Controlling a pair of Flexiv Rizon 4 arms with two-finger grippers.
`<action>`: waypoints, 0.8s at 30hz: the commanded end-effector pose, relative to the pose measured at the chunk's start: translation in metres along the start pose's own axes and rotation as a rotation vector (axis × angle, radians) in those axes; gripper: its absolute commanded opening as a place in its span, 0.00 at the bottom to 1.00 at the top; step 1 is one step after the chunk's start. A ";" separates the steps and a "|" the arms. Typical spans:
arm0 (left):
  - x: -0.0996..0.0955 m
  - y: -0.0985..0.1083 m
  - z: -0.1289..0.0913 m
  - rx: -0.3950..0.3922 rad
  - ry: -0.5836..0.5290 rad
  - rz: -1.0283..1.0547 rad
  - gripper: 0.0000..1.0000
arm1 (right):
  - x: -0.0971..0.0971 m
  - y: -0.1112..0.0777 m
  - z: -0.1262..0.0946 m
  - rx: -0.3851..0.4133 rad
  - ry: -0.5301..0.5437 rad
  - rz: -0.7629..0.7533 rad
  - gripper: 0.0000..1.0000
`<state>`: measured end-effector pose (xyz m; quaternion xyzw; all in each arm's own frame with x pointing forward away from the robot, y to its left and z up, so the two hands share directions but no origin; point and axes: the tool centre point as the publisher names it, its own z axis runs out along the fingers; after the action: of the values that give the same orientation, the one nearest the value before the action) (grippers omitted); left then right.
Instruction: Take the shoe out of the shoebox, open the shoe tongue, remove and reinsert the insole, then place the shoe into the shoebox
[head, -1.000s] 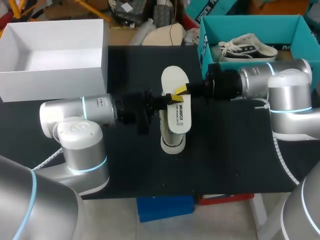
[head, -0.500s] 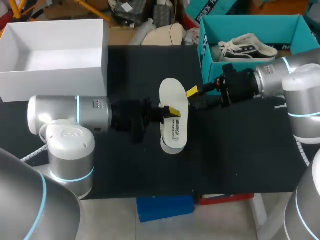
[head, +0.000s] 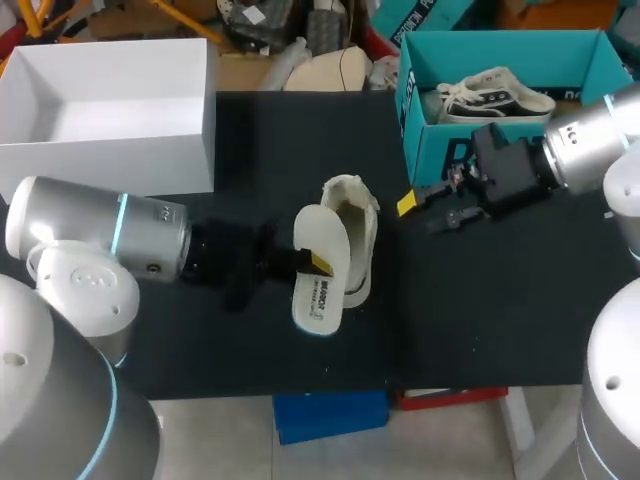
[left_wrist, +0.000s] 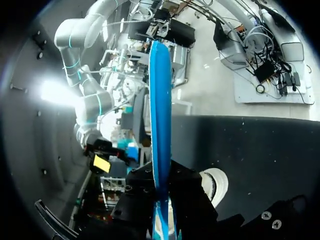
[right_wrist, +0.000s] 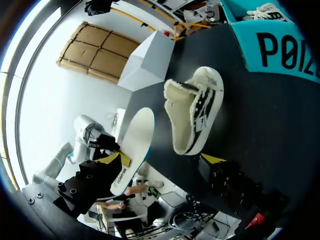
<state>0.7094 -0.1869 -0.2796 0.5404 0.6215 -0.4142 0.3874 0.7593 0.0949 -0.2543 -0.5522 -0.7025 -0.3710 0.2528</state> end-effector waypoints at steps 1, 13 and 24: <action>0.003 -0.003 -0.018 0.004 0.085 0.039 0.00 | 0.004 -0.004 -0.002 -0.009 -0.090 0.002 1.00; 0.003 -0.003 -0.018 0.004 0.085 0.039 0.00 | 0.004 -0.004 -0.002 -0.009 -0.090 0.002 1.00; 0.005 -0.022 -0.016 0.212 0.034 -0.130 0.00 | -0.003 -0.033 -0.007 -0.026 -0.215 0.012 1.00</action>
<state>0.6842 -0.1768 -0.2765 0.5503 0.6276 -0.4369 0.3353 0.7450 0.0875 -0.2641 -0.5851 -0.7186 -0.3235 0.1916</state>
